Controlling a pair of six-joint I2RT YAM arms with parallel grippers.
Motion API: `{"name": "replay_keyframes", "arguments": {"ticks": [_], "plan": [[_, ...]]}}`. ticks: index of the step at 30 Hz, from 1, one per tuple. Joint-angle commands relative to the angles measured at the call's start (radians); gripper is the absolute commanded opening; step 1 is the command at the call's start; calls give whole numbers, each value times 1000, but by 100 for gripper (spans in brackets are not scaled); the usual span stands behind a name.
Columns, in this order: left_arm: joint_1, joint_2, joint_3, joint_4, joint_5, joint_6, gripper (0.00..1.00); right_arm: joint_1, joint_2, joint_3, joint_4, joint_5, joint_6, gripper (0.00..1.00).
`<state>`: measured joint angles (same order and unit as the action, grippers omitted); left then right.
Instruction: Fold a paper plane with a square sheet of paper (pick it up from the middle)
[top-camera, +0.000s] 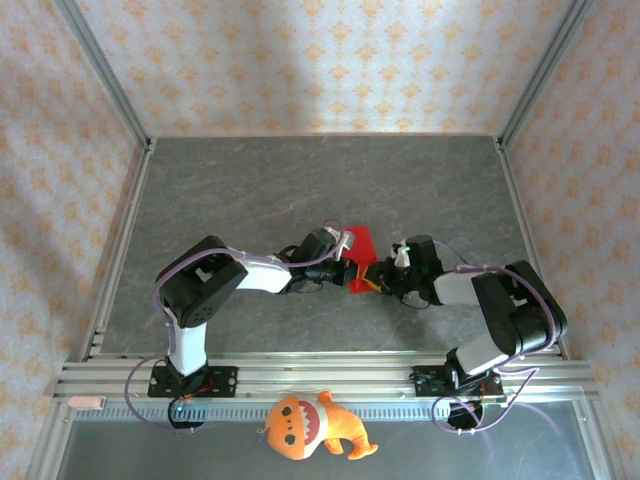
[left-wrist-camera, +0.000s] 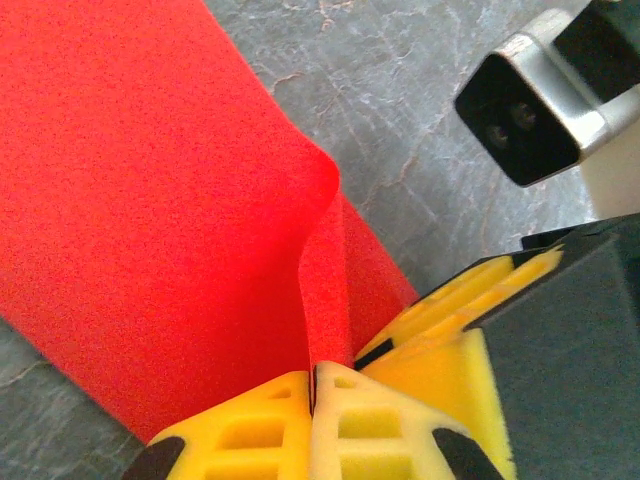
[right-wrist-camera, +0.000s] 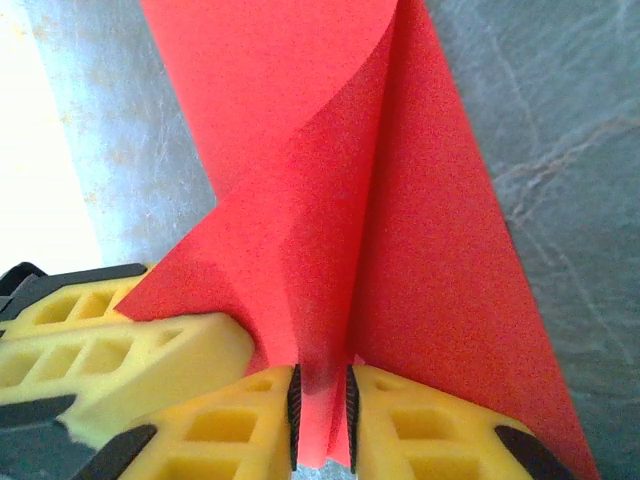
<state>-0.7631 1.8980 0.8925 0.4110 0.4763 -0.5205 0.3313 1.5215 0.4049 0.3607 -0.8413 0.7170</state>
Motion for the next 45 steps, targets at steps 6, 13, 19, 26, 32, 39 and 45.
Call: {"name": "replay_keyframes", "arguments": {"ticks": [6, 13, 19, 26, 32, 39, 45], "plan": [[3, 8, 45, -76, -69, 96, 3, 5, 16, -1, -95, 40, -40, 22], [3, 44, 50, -95, -92, 126, 2, 5, 14, 15, -129, 57, -57, 19], [1, 55, 50, -100, -99, 142, 3, 5, 14, 14, -131, 60, -58, 17], [2, 36, 48, -98, -115, 152, 3, 5, 11, 17, -144, 64, -63, 17], [1, -17, 37, -106, -146, 155, 3, 5, 12, 17, -149, 71, -66, 17], [1, -12, 43, -105, -144, 152, 3, 5, 14, 18, -148, 69, -67, 17], [2, 4, 50, -116, -148, 149, 3, 5, 13, 17, -150, 69, -67, 17]]}}
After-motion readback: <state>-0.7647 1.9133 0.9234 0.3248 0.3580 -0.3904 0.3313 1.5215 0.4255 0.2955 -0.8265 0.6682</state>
